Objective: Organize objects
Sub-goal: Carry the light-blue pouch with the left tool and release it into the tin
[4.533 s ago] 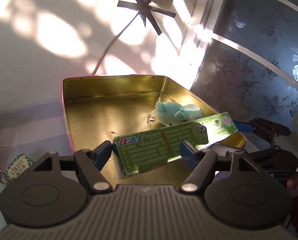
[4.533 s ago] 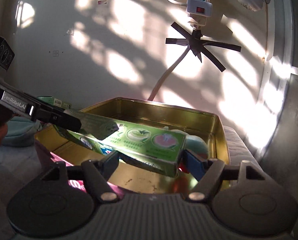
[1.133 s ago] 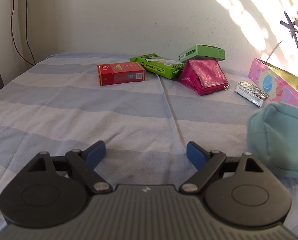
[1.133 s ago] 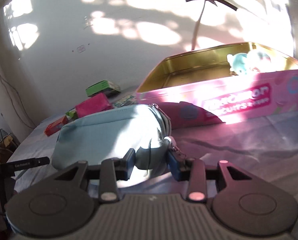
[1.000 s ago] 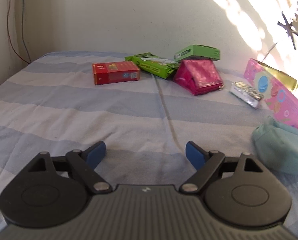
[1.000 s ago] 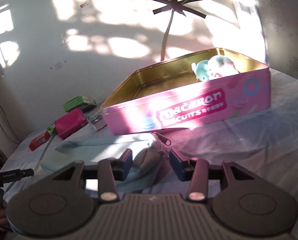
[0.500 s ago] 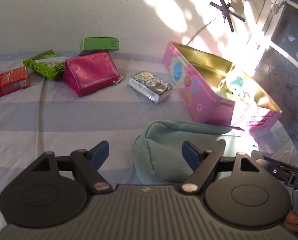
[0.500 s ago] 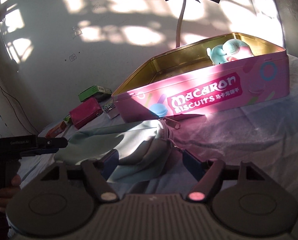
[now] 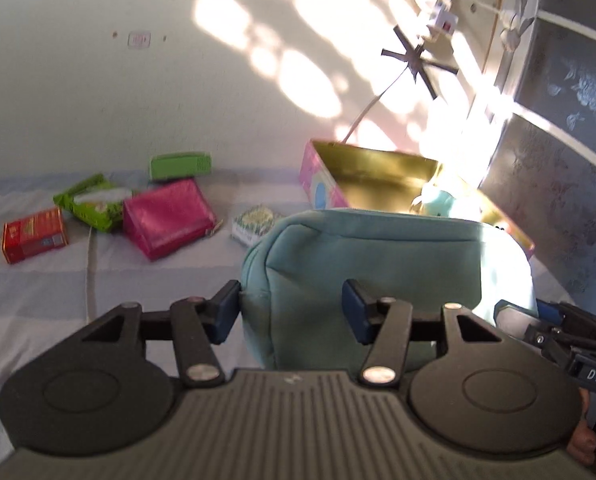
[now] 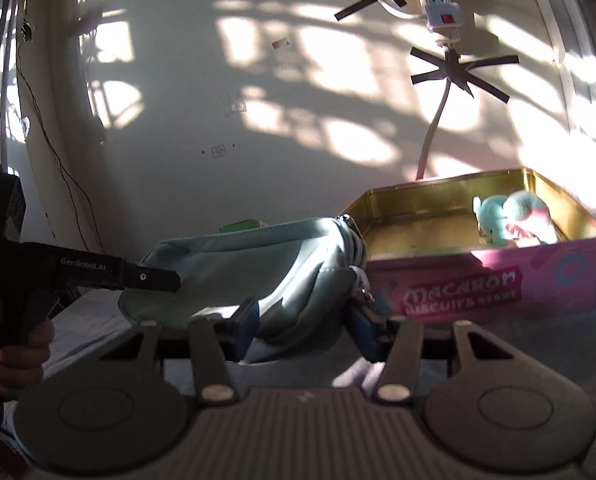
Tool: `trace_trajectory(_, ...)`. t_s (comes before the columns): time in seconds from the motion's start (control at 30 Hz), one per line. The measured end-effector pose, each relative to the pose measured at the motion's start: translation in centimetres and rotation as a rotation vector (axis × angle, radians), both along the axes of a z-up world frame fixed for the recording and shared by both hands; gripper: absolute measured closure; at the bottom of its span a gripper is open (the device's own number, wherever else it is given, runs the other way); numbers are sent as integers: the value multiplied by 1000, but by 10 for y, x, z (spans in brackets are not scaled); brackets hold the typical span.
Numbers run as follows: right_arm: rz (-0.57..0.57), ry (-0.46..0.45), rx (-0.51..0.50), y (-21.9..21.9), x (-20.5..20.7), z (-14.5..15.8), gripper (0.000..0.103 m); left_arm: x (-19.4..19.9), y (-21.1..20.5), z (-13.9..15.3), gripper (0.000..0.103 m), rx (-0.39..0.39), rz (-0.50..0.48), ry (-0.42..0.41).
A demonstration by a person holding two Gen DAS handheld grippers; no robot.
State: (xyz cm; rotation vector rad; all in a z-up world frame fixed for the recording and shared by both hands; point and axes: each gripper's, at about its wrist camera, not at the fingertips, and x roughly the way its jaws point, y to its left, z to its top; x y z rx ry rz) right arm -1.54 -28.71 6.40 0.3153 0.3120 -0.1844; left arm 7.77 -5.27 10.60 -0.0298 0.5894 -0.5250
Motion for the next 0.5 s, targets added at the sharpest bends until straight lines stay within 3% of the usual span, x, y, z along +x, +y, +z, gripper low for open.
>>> trace_trajectory(0.1, -66, -57, -47, -21, 7, 21, 55, 11, -31, 25, 46, 10, -39, -114)
trace_trajectory(0.2, -162, -67, -86, -58, 21, 29, 55, 43, -74, 30, 46, 31, -86, -178)
trace_trajectory(0.33, -276, 31, -31, -133, 52, 17, 55, 94, -128, 15, 46, 93, -136, -143)
trace_trajectory(0.5, -310, 203, 4, -191, 87, -2, 54, 145, -169, -11, 45, 133, -145, -34)
